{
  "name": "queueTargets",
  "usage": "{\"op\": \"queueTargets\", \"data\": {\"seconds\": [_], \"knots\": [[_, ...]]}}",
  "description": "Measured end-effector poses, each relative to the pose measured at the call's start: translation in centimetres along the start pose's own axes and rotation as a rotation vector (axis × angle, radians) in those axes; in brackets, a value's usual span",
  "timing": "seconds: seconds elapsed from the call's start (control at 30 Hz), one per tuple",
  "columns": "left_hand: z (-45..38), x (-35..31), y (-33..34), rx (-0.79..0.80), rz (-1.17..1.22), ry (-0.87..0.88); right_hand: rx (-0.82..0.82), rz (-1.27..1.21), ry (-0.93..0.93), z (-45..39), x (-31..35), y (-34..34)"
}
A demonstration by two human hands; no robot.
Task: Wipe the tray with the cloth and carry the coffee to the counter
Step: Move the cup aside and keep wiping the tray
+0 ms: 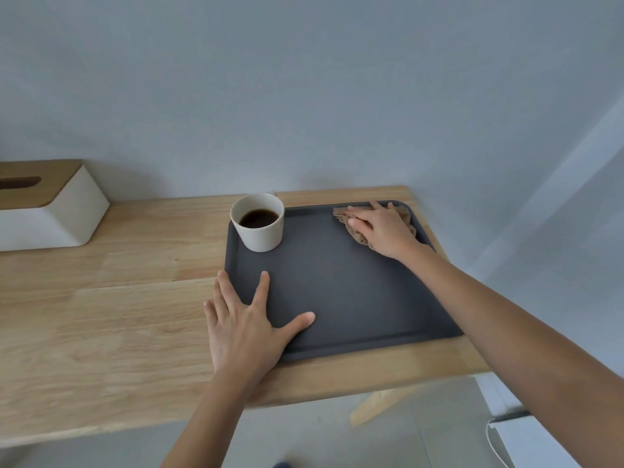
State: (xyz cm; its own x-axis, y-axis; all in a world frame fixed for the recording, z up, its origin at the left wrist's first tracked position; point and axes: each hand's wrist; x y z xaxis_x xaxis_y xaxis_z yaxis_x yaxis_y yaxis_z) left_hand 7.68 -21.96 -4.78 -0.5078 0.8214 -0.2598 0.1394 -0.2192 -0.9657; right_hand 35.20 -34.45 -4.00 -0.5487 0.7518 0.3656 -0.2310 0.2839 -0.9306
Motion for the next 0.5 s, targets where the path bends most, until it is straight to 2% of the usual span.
{"op": "queueTargets", "data": {"seconds": [0.2,0.4,0.5], "knots": [[-0.1,-0.2,0.2,-0.016,-0.002,-0.001,0.004,-0.044,0.095,2.4,0.9,0.9],[0.0,-0.2,0.2,-0.024,0.0,0.007,0.039,-0.06,-0.073,11.1,3.3,2.0],[0.0,-0.1,0.0,-0.019,0.004,0.02,0.01,-0.061,-0.124,12.3,3.0,2.2]]}}
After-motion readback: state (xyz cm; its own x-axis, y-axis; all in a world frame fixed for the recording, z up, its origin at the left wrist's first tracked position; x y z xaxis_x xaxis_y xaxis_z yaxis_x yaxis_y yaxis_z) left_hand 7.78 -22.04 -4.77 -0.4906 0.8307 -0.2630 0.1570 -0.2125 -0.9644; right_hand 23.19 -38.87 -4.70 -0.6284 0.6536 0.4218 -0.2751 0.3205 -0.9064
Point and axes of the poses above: each hand's wrist, its own z-axis away from the middle knuckle, its own y-axis out of the palm, x = y × z, and after that the axes turned 10 degrees about y, right-handed
